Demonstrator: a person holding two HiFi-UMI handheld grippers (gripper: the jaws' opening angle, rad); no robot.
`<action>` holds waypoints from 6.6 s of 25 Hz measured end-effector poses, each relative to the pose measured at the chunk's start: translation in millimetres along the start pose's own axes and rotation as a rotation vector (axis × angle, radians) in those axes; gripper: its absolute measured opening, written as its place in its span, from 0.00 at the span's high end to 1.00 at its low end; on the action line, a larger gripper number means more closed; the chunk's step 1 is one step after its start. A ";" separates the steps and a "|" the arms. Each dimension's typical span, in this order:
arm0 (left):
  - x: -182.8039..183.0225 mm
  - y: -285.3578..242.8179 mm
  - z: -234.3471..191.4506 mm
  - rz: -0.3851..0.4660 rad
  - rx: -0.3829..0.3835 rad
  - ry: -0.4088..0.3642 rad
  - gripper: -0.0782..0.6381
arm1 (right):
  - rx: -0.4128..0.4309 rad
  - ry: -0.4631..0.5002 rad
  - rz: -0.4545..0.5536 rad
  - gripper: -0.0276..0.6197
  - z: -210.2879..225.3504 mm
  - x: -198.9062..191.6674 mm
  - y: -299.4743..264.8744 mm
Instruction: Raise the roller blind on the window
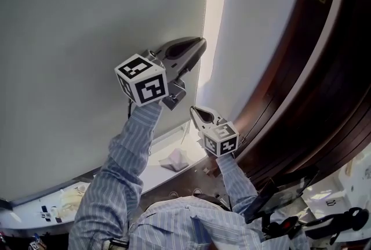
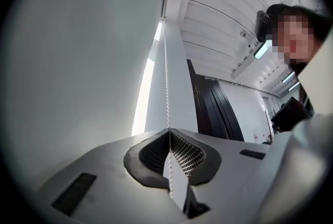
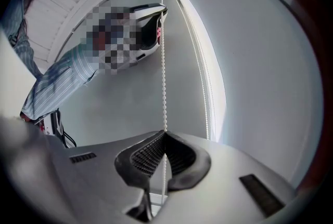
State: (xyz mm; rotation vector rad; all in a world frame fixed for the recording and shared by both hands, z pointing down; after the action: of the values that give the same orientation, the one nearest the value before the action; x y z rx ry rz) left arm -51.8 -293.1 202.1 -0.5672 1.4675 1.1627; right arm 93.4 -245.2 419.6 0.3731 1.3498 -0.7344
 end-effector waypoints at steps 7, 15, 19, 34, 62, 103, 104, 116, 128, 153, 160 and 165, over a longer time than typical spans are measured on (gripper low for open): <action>-34.8 7.4 -4.0 -0.053 0.027 0.041 0.88 | -0.050 0.026 -0.048 0.95 -2.5 -11.5 -0.8; -124.6 36.7 10.2 -0.155 0.083 0.125 0.88 | -0.117 -0.100 -0.227 0.95 28.8 -114.3 -8.8; -161.2 45.9 15.9 -0.221 0.094 0.171 0.88 | -0.141 -0.124 -0.301 0.95 34.0 -151.2 -12.9; -230.8 86.4 23.5 -0.370 0.153 0.258 0.88 | 0.032 -0.247 -0.065 0.82 28.1 -80.4 26.4; -233.3 89.2 42.1 -0.308 0.134 0.304 0.88 | 0.189 0.057 0.399 0.95 -16.1 220.8 10.0; -3.7 11.5 12.9 -0.078 0.156 -0.140 0.73 | 0.032 0.001 0.089 0.95 -8.4 13.5 -13.6; 2.1 7.7 9.7 -0.063 0.155 -0.147 0.73 | 0.031 -0.001 0.090 0.95 -8.5 13.0 -12.0; 0.4 7.3 9.9 -0.068 0.117 -0.080 0.88 | -0.012 0.024 0.086 0.95 -11.4 7.6 0.3; -153.1 53.3 29.9 -0.292 0.149 0.132 0.88 | -0.136 -0.151 -0.214 0.95 19.3 -144.4 -3.3; -183.4 82.1 44.6 -0.301 0.163 0.197 0.88 | 0.187 0.091 0.410 0.79 -38.7 237.2 22.0; -180.4 85.7 42.2 -0.305 0.154 0.193 0.88 | 0.174 0.113 0.395 0.83 -44.8 265.5 10.7; -182.4 85.7 45.1 -0.290 0.148 0.208 0.88 | 0.196 0.039 0.461 0.93 -42.5 258.7 15.6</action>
State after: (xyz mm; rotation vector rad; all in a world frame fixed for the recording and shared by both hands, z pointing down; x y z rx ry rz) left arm -56.5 -265.0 406.6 -0.7868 1.5707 0.7802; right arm 84.1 -274.3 158.7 0.8266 1.1703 -0.4736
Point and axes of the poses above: the fingertips, and each gripper's own axes: y backward along the fingers, z to its right, x out of its top, the point moved 10 cm from there along y, backward along the fingers, and after that the axes turned 9 degrees about -y, right-handed, at the moved point
